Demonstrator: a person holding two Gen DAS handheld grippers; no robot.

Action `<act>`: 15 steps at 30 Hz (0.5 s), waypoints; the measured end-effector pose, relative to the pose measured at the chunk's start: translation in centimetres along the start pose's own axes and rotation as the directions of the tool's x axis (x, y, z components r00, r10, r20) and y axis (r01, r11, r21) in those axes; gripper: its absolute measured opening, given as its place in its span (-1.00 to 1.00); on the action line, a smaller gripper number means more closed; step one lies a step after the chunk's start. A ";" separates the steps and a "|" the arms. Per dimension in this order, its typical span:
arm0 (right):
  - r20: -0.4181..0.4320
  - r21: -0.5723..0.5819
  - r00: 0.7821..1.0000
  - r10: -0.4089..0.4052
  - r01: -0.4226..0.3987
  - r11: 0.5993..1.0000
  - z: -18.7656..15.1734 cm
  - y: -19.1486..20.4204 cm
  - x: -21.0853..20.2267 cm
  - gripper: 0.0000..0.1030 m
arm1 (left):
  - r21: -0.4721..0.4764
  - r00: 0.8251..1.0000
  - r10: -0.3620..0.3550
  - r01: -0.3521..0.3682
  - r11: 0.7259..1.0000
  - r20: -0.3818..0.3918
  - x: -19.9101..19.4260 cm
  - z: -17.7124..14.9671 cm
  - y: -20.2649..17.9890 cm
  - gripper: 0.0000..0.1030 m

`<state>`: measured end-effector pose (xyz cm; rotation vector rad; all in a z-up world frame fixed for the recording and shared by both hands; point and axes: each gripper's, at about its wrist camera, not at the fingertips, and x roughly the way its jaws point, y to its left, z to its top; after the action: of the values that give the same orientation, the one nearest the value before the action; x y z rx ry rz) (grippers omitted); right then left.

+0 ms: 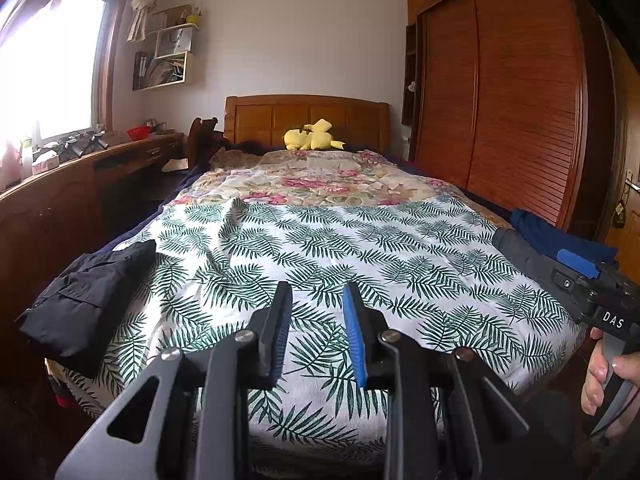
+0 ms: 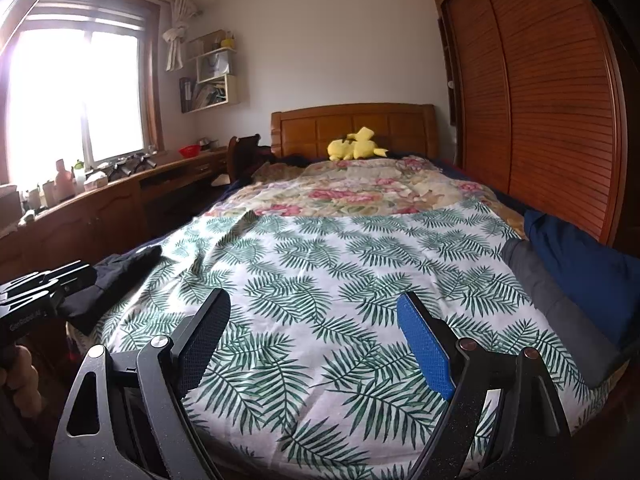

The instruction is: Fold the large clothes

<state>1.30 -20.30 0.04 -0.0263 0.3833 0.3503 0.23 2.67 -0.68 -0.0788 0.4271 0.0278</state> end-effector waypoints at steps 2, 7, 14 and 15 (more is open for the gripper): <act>0.001 0.000 1.000 -0.001 0.001 1.000 0.0 0.1 0.0 0.69 | 0.001 1.000 -0.002 0.002 1.000 0.001 -0.1 0.0 0.0 -0.51; 0.002 0.002 1.000 0.000 0.000 1.000 0.0 0.1 0.0 0.69 | 0.002 1.000 0.000 0.000 1.000 0.003 -0.2 0.1 -0.1 -0.51; 0.001 0.004 1.000 0.000 0.000 1.000 0.0 0.1 0.0 0.69 | 0.005 1.000 0.002 -0.002 1.000 0.005 -0.2 0.2 -0.2 -0.51; 0.002 0.003 1.000 -0.001 0.001 1.000 0.0 0.1 0.0 0.69 | 0.005 1.000 0.002 -0.002 1.000 0.005 -0.2 0.2 -0.3 -0.51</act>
<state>1.26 -20.20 0.08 -0.0230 0.3820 0.3491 0.12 2.43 -0.38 -0.0729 0.4221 0.0292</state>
